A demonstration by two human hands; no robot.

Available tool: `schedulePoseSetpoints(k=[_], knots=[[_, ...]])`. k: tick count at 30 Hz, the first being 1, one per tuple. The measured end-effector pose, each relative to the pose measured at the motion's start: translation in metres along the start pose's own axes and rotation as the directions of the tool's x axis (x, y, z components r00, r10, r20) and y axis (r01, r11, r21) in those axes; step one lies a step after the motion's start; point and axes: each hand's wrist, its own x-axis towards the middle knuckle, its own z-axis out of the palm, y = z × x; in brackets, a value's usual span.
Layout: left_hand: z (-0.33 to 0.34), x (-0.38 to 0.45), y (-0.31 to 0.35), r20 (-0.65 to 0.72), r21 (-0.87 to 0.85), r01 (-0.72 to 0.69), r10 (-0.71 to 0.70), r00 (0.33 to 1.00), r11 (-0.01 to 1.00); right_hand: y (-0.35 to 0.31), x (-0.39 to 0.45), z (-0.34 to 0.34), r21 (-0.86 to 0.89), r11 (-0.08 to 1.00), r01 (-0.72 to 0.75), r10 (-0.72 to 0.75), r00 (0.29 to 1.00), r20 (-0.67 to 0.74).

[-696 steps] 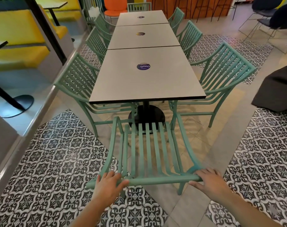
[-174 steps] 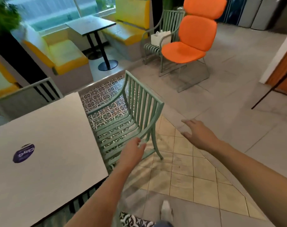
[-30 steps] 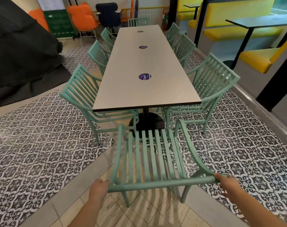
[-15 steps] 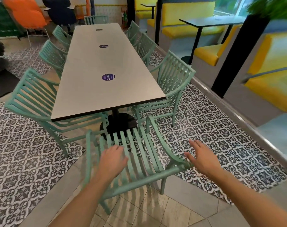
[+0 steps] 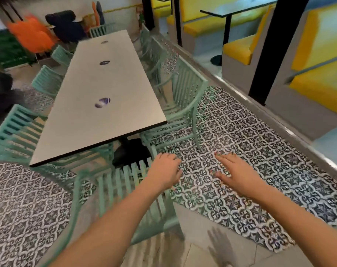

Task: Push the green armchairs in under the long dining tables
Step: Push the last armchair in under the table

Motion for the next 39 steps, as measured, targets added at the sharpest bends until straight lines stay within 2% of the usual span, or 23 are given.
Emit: schedulePoseSetpoints(k=[3, 9, 15, 21, 25, 30, 34, 39], knots=[[-0.011, 0.050, 0.042, 0.014, -0.035, 0.040, -0.040, 0.999, 0.999, 0.052, 0.014, -0.022, 0.007, 1.000, 0.019, -0.019, 1.000, 0.003], [-0.035, 0.152, 0.074, 0.001, -0.109, 0.132, -0.133, 0.991, 0.985, 0.114, 0.079, -0.058, -0.010, 0.999, 0.039, -0.040, 0.998, -0.045], [-0.031, 0.281, 0.060, 0.020, -0.292, 0.283, -0.290, 0.957, 0.914, 0.170, 0.192, -0.080, -0.023, 0.998, 0.063, -0.063, 0.998, 0.003], [-0.031, 0.405, 0.041, 0.067, -0.445, 0.358, -0.368, 0.927, 0.821, 0.226, 0.330, -0.124, 0.014, 1.000, 0.025, -0.025, 1.000, 0.008], [-0.045, 0.478, 0.029, 0.117, -0.441, 0.405, -0.396, 0.911, 0.801, 0.263, 0.403, -0.152, 0.022, 0.999, 0.035, -0.036, 0.999, 0.001], [-0.062, 0.582, 0.013, 0.078, -0.419, 0.449, -0.461, 0.884, 0.790, 0.314, 0.514, -0.172, 0.036, 0.990, 0.136, -0.136, 0.991, -0.007], [-0.061, 0.653, 0.007, 0.116, -0.398, 0.546, -0.550, 0.827, 0.737, 0.355, 0.598, -0.185, 0.049, 0.966, 0.254, -0.254, 0.967, 0.005], [-0.068, 0.730, 0.002, 0.196, -0.369, 0.694, -0.678, 0.708, 0.618, 0.399, 0.701, -0.210, 0.023, 0.918, 0.395, -0.395, 0.908, 0.140]])
